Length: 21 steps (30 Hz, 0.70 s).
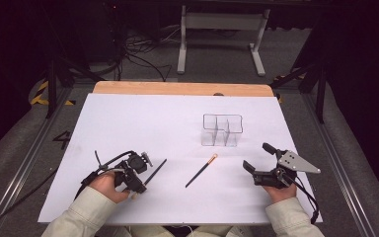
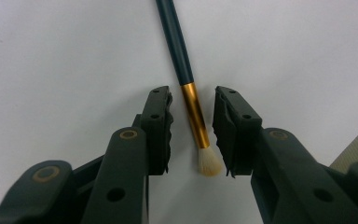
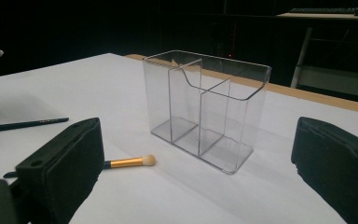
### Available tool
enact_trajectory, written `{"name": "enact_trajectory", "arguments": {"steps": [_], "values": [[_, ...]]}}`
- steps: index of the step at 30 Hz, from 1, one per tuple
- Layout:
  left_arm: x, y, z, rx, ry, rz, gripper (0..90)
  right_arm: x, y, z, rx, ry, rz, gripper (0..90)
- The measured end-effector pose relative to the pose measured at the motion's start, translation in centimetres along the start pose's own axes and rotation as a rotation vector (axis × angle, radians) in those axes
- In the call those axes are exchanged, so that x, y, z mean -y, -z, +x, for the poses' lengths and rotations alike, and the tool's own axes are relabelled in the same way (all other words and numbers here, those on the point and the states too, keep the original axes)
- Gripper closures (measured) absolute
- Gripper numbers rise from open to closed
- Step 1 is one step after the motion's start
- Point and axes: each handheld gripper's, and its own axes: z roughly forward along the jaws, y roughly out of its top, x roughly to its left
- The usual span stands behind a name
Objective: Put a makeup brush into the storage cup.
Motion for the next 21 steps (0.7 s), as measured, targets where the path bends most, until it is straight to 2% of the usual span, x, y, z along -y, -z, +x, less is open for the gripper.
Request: {"name": "enact_trajectory", "arguments": {"steps": [7, 11, 14, 16, 21], "values": [[-0.07, 0.01, 0.04, -0.007, -0.001, 0.007, 68.5, 0.04, -0.05, 0.01, 0.002, 0.005, 0.004, 3.1], [-0.25, -0.07, -0.01, -0.007, 0.023, 0.008, 68.8, 0.05, -0.05, 0.04, 0.005, 0.007, 0.007, 3.2], [-0.36, -0.06, -0.09, -0.018, 0.025, 0.019, 71.0, 0.03, -0.04, 0.03, 0.003, 0.015, 0.006, 3.2], [-0.43, -0.11, -0.12, -0.032, 0.045, 0.019, 73.3, 0.05, -0.04, 0.05, 0.004, 0.012, 0.01, 3.2], [-0.51, -0.12, -0.21, -0.044, 0.061, 0.024, 75.0, 0.03, -0.02, 0.05, 0.005, 0.018, 0.006, 3.3]]}}
